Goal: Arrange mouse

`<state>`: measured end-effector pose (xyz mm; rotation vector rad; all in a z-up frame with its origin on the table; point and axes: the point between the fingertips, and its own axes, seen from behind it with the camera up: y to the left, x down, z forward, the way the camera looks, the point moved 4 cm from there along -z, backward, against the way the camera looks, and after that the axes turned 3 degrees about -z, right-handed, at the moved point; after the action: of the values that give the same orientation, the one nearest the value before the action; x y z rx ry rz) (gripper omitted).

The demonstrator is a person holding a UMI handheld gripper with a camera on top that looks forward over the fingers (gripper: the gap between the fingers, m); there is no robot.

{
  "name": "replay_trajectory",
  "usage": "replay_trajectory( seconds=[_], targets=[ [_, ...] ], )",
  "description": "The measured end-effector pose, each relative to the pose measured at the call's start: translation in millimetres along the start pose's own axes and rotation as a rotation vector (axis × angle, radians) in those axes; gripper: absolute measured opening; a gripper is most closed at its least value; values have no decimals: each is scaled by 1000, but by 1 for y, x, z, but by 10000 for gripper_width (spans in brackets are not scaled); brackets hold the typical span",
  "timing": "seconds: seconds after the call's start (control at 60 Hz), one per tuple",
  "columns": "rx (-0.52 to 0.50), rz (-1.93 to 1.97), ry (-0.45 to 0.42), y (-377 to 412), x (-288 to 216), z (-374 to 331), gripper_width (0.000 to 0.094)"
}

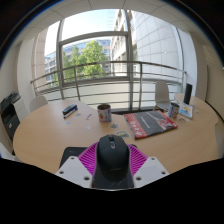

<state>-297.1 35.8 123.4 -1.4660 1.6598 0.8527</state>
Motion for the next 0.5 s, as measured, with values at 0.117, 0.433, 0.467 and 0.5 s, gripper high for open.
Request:
replay_trajectory(
  seconds=[0.117, 0.433, 0.467, 0.5],
  targets=[
    [-8, -16, 112, 32, 65, 30, 403],
    [-31, -57, 154, 53, 80, 20, 857],
    [-17, -64, 139, 51, 71, 9, 834],
    [-8, -74, 132, 50, 61, -5, 837]
  ],
)
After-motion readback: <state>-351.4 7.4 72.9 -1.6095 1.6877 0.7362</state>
